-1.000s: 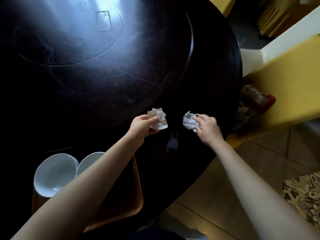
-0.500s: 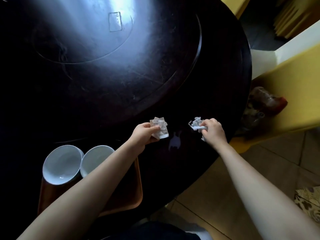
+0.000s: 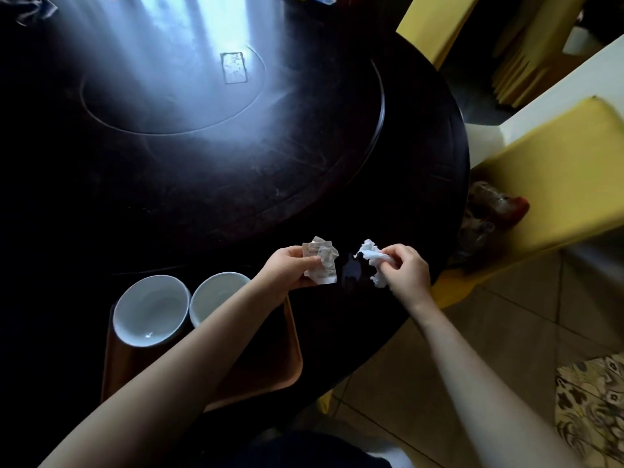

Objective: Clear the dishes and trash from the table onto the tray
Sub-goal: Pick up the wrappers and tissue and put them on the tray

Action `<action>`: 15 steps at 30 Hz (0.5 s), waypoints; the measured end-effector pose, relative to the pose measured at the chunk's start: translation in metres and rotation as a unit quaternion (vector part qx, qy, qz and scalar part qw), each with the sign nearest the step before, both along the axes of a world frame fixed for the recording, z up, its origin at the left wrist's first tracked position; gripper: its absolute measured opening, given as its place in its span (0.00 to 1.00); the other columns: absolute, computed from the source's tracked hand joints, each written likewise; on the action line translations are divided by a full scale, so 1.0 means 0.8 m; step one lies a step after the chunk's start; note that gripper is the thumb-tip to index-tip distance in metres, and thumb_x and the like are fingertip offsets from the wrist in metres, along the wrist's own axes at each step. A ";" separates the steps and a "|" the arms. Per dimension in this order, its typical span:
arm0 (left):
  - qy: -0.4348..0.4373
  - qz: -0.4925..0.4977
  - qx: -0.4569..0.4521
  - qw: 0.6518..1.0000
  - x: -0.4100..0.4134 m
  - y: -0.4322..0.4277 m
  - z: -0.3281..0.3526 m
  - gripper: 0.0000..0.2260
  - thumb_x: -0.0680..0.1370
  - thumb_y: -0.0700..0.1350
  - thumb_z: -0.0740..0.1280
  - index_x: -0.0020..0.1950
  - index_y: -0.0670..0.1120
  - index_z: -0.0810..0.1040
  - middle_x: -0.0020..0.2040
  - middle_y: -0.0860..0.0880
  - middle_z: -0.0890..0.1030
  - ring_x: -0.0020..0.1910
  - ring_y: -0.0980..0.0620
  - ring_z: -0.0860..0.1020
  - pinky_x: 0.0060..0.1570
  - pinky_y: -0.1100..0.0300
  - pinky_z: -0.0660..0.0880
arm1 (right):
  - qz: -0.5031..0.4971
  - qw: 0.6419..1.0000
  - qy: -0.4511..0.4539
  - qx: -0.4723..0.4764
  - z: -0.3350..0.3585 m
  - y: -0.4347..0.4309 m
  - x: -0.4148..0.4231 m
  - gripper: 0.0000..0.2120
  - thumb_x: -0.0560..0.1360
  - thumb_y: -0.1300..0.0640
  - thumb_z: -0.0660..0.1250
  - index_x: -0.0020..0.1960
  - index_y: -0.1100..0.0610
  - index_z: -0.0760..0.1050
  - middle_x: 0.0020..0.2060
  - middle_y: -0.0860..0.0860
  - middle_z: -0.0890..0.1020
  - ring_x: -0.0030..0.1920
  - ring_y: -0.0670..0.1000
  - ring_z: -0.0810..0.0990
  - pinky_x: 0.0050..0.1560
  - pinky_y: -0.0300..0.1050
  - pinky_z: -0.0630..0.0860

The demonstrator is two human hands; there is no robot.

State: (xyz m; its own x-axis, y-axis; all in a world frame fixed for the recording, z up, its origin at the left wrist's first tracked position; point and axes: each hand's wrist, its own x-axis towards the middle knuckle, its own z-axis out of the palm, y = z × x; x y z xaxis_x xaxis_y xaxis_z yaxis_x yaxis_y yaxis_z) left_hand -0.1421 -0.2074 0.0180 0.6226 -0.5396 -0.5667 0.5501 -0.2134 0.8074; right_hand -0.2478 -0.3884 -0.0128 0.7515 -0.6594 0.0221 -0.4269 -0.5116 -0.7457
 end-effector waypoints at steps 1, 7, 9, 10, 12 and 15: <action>-0.004 0.000 0.000 1.000 -0.003 0.007 0.002 0.05 0.75 0.36 0.65 0.45 0.43 0.79 0.41 0.47 0.82 0.36 0.56 0.82 0.37 0.63 0.81 | 0.000 1.000 -0.008 0.006 0.006 0.013 -0.002 0.02 0.69 0.63 0.71 0.41 0.61 0.79 0.39 0.52 0.76 0.40 0.49 0.74 0.37 0.23 0.67; -0.013 -0.002 -0.024 1.000 -0.032 0.071 0.017 0.05 0.75 0.35 0.65 0.45 0.42 0.79 0.41 0.46 0.81 0.34 0.56 0.82 0.38 0.62 0.80 | 0.026 0.997 -0.033 0.060 0.042 0.106 -0.020 0.03 0.70 0.59 0.71 0.42 0.58 0.78 0.43 0.54 0.80 0.44 0.50 0.78 0.44 0.36 0.73; -0.023 0.009 -0.030 0.999 -0.040 0.100 0.021 0.05 0.75 0.35 0.65 0.46 0.42 0.79 0.42 0.46 0.82 0.35 0.55 0.82 0.37 0.62 0.81 | 0.034 0.995 -0.035 0.085 0.050 0.137 -0.026 0.03 0.70 0.59 0.71 0.42 0.57 0.78 0.43 0.54 0.81 0.45 0.51 0.78 0.46 0.41 0.75; -0.029 0.020 -0.030 0.999 -0.044 0.116 0.022 0.05 0.75 0.35 0.65 0.46 0.43 0.79 0.42 0.47 0.82 0.34 0.56 0.82 0.35 0.63 0.80 | 0.038 0.994 -0.034 0.097 0.053 0.153 -0.029 0.03 0.70 0.58 0.71 0.42 0.56 0.78 0.43 0.54 0.81 0.45 0.51 0.79 0.47 0.41 0.75; -0.044 0.045 -0.021 0.998 -0.052 0.150 0.022 0.05 0.75 0.35 0.65 0.47 0.43 0.79 0.40 0.47 0.82 0.32 0.58 0.82 0.32 0.65 0.78 | 0.052 0.991 -0.029 0.117 0.057 0.184 -0.035 0.03 0.71 0.58 0.71 0.43 0.57 0.78 0.43 0.53 0.82 0.44 0.49 0.79 0.44 0.35 0.75; -0.069 0.074 0.006 0.995 -0.063 0.208 0.019 0.06 0.74 0.36 0.66 0.49 0.42 0.79 0.41 0.47 0.82 0.37 0.53 0.81 0.40 0.60 0.80 | 0.087 0.984 -0.024 0.154 0.057 0.232 -0.038 0.03 0.71 0.58 0.71 0.42 0.58 0.78 0.40 0.52 0.81 0.38 0.44 0.77 0.36 0.28 0.72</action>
State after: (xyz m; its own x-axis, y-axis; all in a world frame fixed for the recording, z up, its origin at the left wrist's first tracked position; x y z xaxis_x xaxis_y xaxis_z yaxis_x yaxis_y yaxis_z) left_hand -0.1922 -0.0413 0.0329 0.7672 -0.4298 -0.4760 0.4603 -0.1478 0.8754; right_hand -0.2780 -0.2026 0.0327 0.8565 -0.5020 -0.1198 -0.3127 -0.3201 -0.8943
